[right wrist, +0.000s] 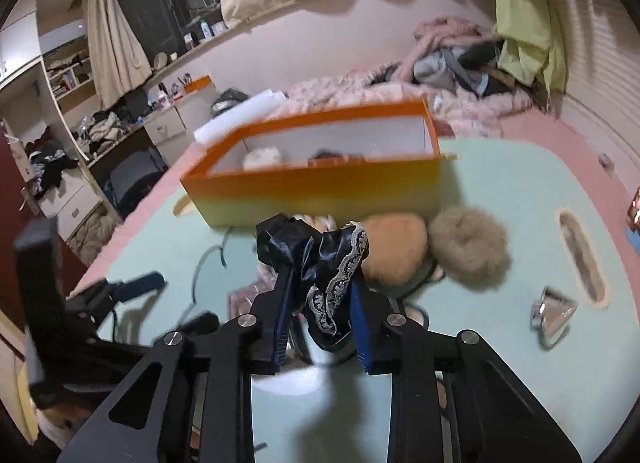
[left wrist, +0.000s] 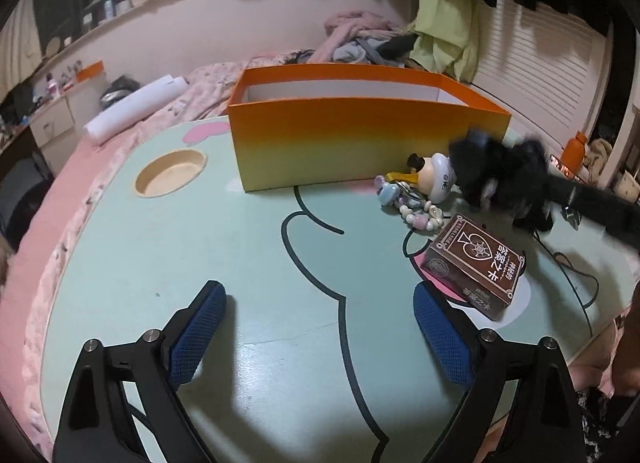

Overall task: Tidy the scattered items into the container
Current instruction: 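Carry the black fabric over the orange box with the right gripper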

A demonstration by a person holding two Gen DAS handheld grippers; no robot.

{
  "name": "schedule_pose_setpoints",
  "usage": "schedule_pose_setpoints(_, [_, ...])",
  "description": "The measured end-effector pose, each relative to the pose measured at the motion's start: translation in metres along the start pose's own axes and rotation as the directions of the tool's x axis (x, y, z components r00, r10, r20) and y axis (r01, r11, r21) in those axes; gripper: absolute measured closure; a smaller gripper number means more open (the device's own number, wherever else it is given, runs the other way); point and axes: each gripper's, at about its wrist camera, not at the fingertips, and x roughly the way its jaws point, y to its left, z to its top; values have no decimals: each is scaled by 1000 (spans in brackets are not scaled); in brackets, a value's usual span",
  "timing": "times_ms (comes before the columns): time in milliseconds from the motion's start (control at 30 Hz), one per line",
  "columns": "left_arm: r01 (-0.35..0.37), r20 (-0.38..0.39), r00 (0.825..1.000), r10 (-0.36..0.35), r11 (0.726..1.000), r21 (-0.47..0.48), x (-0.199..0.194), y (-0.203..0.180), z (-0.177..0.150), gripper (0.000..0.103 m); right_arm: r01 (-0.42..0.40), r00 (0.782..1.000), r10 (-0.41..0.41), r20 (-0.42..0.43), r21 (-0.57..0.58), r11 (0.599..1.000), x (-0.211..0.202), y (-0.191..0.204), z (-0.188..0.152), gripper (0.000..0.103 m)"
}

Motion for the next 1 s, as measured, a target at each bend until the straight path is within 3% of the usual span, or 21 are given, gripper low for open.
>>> schedule_pose_setpoints(233, [-16,-4,1000,16,1000,8,1,-3,-1,7,24,992,-20,125,-26,999,-12,8,58,76])
schedule_pose_setpoints(433, [-15,-4,1000,15,1000,9,1,-3,0,6,88,985,-89,147,8,996,16,4,102,76])
schedule_pose_setpoints(533, [-15,-4,1000,15,1000,9,1,-2,0,6,115,989,-117,86,17,993,46,-2,115,68])
schedule_pose_setpoints(567, [-14,-4,1000,14,1000,8,1,-3,0,6,127,990,-128,63,25,992,55,-5,117,58])
schedule_pose_setpoints(633, [-14,-3,1000,14,1000,8,1,-3,0,6,167,985,-169,39,53,985,67,-13,118,48])
schedule_pose_setpoints(700, [-14,-4,1000,14,1000,8,1,-3,0,6,181,981,-186,61,73,981,63,-17,115,47])
schedule_pose_setpoints(867, [-15,-3,1000,15,1000,8,1,-3,0,6,103,989,-111,100,87,991,28,-13,88,38])
schedule_pose_setpoints(1000, [-14,-2,1000,14,1000,7,1,-3,0,6,106,993,-109,50,62,992,7,-8,55,38])
